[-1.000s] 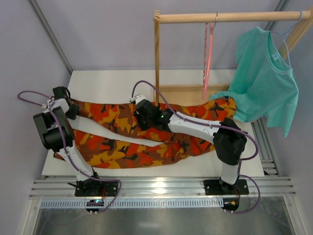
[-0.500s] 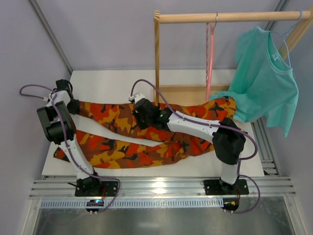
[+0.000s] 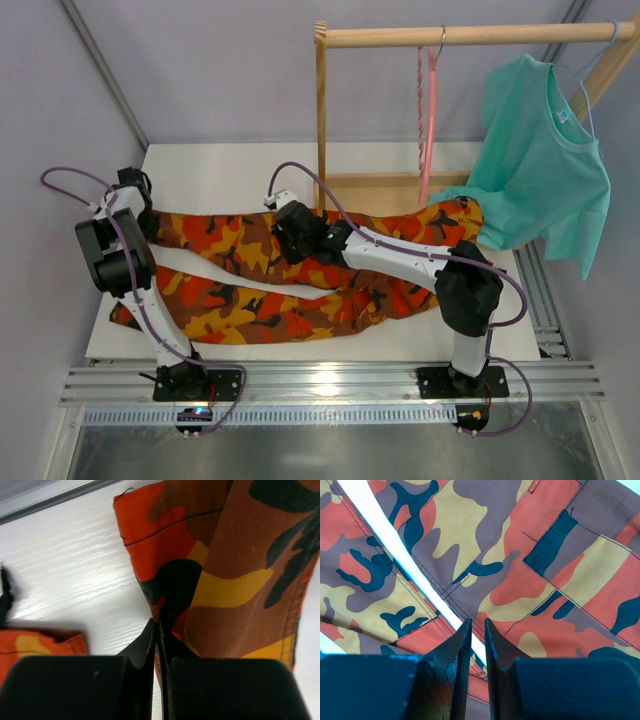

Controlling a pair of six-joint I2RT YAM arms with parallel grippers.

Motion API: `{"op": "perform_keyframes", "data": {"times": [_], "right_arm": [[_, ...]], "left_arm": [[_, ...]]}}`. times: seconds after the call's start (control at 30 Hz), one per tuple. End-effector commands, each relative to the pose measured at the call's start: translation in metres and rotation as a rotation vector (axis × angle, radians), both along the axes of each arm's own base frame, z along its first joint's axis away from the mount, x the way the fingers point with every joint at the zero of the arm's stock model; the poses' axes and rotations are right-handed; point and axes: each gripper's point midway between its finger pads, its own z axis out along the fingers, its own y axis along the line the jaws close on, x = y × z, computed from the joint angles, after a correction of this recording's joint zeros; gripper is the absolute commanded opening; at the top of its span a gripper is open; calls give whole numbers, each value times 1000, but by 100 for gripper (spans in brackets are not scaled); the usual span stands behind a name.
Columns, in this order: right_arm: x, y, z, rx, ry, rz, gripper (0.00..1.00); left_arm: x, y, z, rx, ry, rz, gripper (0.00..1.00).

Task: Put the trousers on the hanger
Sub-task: Fold the trousers

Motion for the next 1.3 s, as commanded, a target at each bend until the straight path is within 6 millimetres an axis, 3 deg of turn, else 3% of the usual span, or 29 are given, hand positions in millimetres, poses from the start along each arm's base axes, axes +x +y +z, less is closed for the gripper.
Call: {"op": "perform_keyframes", "data": {"times": [0.0, 0.2, 0.4, 0.53, 0.67, 0.77, 0.8, 0.83, 0.87, 0.9, 0.93, 1.0, 1.03, 1.1, 1.13, 1.2, 1.23, 1.27], "right_arm": [[0, 0, 42, 96, -35, -18, 20], [-8, -9, 28, 88, 1, -45, 20], [-4, -12, 16, 46, 0, -60, 19], [-6, -15, 17, 50, -1, -59, 20], [-6, -20, 19, 40, -7, -67, 19], [-7, -23, 20, 41, 1, -90, 20], [-8, -26, 20, 42, 18, -118, 22], [-7, -27, 22, 42, 10, -126, 23], [-10, -32, 19, 35, 39, -160, 23], [-11, -34, 19, 34, 51, -183, 24], [-12, -39, 16, 26, 63, -205, 24], [-15, -52, 14, 13, 82, -278, 24], [-17, -59, 9, -4, 92, -303, 24], [-19, -77, 10, -19, 99, -379, 24], [-21, -86, 7, -33, 108, -411, 24], [-19, -114, 14, -52, 99, -519, 24], [-20, -131, 9, -80, 91, -567, 24], [-22, -147, 8, -101, 92, -606, 24]], "left_arm": [[-46, 5, 9, 59, 157, -24, 0], [-60, 11, 28, 111, 196, -66, 0], [-60, 28, 62, 205, 205, -77, 0], [-60, 38, 68, 248, 241, -93, 0], [-69, 42, 61, 253, 315, -91, 1], [-70, 40, 63, 245, 307, -86, 10], [-69, 37, 71, 245, 277, -82, 24], [-69, 34, 75, 243, 261, -85, 30], [-65, 29, 79, 227, 227, -97, 40], [-61, 24, 97, 237, 161, -108, 44], [-56, 16, 102, 226, 122, -139, 49], [-48, -8, 104, 149, 39, -211, 69], [-46, -22, 118, 145, -9, -253, 71], [-44, -49, 119, 104, -50, -352, 72], [-43, -71, 134, 122, -89, -417, 72], [-53, -96, 130, 104, -104, -483, 73], [-52, -124, 127, 61, -143, -558, 73], [-56, -137, 140, 57, -211, -592, 73]]}}
